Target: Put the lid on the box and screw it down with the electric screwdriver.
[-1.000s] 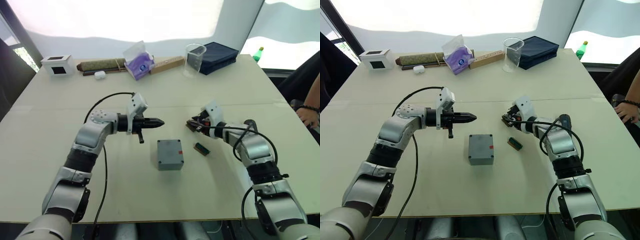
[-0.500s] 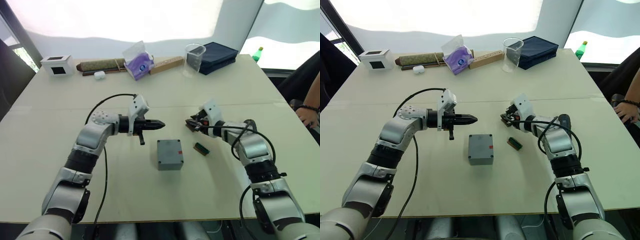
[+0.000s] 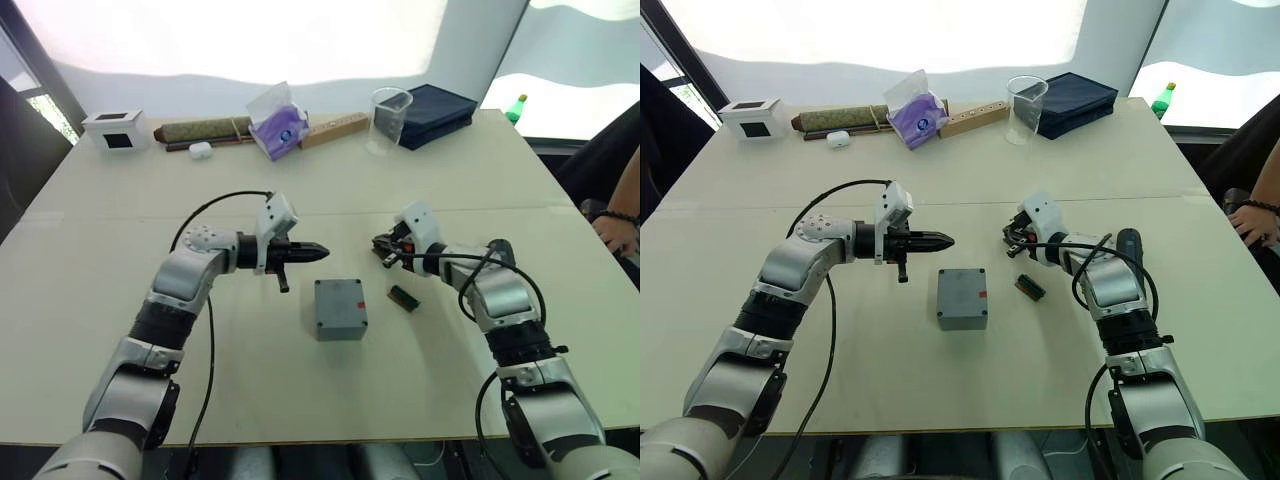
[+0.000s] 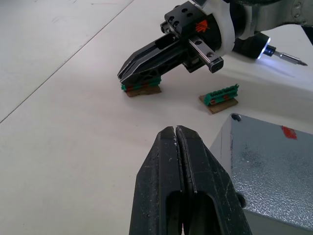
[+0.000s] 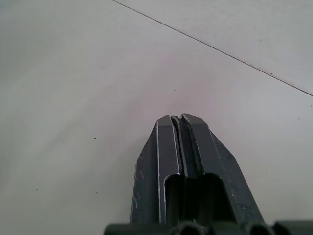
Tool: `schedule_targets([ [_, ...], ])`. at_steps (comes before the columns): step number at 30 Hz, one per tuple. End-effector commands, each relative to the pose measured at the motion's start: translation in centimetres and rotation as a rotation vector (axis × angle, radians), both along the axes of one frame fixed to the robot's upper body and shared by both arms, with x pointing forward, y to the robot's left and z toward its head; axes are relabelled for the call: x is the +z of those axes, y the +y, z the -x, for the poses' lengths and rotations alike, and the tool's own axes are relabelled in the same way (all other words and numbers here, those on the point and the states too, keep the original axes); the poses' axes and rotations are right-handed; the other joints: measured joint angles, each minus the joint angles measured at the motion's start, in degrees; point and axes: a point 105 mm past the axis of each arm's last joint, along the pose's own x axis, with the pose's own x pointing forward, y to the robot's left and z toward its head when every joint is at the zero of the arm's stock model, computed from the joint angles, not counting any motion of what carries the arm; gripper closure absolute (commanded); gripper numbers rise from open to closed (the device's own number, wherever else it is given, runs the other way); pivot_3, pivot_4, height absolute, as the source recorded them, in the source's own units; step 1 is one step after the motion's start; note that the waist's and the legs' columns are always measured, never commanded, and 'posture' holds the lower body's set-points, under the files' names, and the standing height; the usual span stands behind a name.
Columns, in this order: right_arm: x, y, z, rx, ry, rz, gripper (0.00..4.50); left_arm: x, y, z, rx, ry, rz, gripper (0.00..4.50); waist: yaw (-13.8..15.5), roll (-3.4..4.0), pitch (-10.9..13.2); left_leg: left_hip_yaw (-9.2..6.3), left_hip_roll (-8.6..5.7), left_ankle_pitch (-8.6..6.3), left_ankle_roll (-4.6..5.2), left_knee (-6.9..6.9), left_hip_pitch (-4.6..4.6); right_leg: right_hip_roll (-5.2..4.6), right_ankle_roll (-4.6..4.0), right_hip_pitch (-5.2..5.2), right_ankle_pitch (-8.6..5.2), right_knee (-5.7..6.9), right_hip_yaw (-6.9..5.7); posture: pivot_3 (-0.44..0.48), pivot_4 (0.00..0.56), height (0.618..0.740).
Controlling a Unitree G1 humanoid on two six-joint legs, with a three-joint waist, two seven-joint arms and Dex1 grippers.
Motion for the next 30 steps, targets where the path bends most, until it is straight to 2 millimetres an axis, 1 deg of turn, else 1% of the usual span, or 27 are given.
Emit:
schedule_targets([
  [1,1.9,-0.1,0.2,0.009,-0.073,0.001,4.48,1.0,-0.1,0.1,-0.011,-0.048,0.007,4.5,0.0,0.0,0.0,0.0,0.0,0.0,0.0,0.0,0.0,0.0,0.0,0.0,0.0,0.0,0.0,0.0,0.15,0.74],
  [2,2.1,-0.1,0.3,0.008,-0.078,-0.004,4.48,1.0,-0.1,0.1,-0.011,-0.048,0.007,4.5,0.0,0.0,0.0,0.0,0.0,0.0,0.0,-0.01,0.0,0.0,0.0,0.0,0.0,0.0,0.0,0.0,0.15,0.74],
  [4,3.8,-0.1,0.5,0.001,-0.134,-0.024,4.48,1.1,0.0,0.1,-0.01,-0.047,0.01,4.5,0.0,0.0,0.0,0.0,0.0,0.0,0.0,-0.01,0.0,0.0,0.0,0.0,0.0,0.0,0.0,0.0,0.15,0.74],
  [7,5.3,0.0,0.7,-0.007,-0.185,-0.041,4.48,1.2,0.0,0.1,-0.009,-0.048,0.014,4.5,0.0,0.0,0.0,0.0,0.0,0.0,0.0,-0.02,0.0,0.0,0.0,-0.01,0.0,0.0,0.0,0.0,0.15,0.74],
  [10,7.3,0.5,1.3,0.006,-0.227,-0.073,4.48,1.6,0.1,0.3,-0.022,-0.045,0.024,4.5,0.0,0.0,0.0,0.0,0.0,0.0,0.0,-0.03,0.0,0.0,0.0,-0.01,0.0,0.0,0.0,0.0,0.15,0.74],
  [12,7.9,0.7,1.8,0.015,-0.243,-0.077,4.48,1.8,0.1,0.6,-0.035,-0.044,0.024,4.5,0.0,0.0,0.0,0.0,0.0,0.0,0.0,-0.04,0.0,0.0,0.0,-0.01,0.0,0.0,0.0,0.0,0.15,0.74],
  [15,8.4,1.7,4.5,0.093,-0.262,-0.088,4.48,2.9,1.0,2.0,-0.104,-0.031,0.007,4.5,0.0,0.0,0.0,0.0,0.0,0.0,0.0,-0.09,-0.01,0.0,0.0,-0.03,0.0,0.01,0.0,0.0,0.15,0.74],
  [16,8.4,2.0,5.5,0.122,-0.264,-0.091,4.48,3.2,1.5,2.5,-0.126,-0.026,-0.011,4.5,0.0,0.0,0.0,-0.02,0.0,0.0,0.0,-0.11,-0.01,0.01,0.0,-0.04,0.0,0.0,0.0,0.0,0.15,0.74],
  [18,8.4,2.2,6.6,0.136,-0.27,-0.095,4.48,3.2,2.0,3.0,-0.14,-0.027,-0.046,4.5,0.0,0.0,0.0,-0.02,0.0,0.0,0.0,-0.13,-0.01,0.01,0.0,-0.03,0.0,-0.01,0.0,0.0,0.15,0.74],
  [20,7.6,2.9,8.3,0.155,-0.263,-0.103,4.48,3.1,2.8,3.5,-0.155,-0.028,-0.091,4.5,0.0,0.0,0.0,-0.02,0.0,0.0,0.0,-0.11,-0.01,0.01,0.0,0.0,0.0,-0.02,0.0,0.0,0.15,0.74],
  [22,7.1,3.3,9.3,0.17,-0.252,-0.107,4.48,3.2,3.1,3.8,-0.164,-0.025,-0.106,4.5,0.0,0.0,0.0,-0.03,0.0,-0.01,0.01,-0.11,0.0,0.01,0.0,0.02,-0.01,-0.02,-0.01,0.0,0.15,0.74],
  [24,5.7,4.0,10.7,0.209,-0.195,-0.118,4.48,2.8,3.1,4.4,-0.189,-0.01,-0.126,4.5,0.1,0.0,0.0,-0.03,0.0,-0.01,0.0,-0.1,-0.01,0.01,0.0,0.02,-0.01,-0.02,-0.01,0.0,0.15,0.74],
  [26,4.9,4.4,11.4,0.226,-0.164,-0.117,4.48,2.6,3.0,4.5,-0.195,-0.002,-0.129,4.5,0.1,0.0,0.0,-0.05,-0.01,-0.01,0.0,-0.07,0.0,0.01,0.0,0.09,-0.01,-0.06,-0.02,0.0,0.15,0.74],
  [30,4.2,4.3,11.2,0.21,-0.14,-0.113,4.48,2.3,2.7,4.4,-0.192,0.024,-0.107,4.5,0.1,-0.01,0.0,-0.05,-0.01,-0.01,0.0,-0.05,0.0,0.02,0.0,0.09,-0.01,-0.06,-0.01,0.0,0.15,0.74],
])
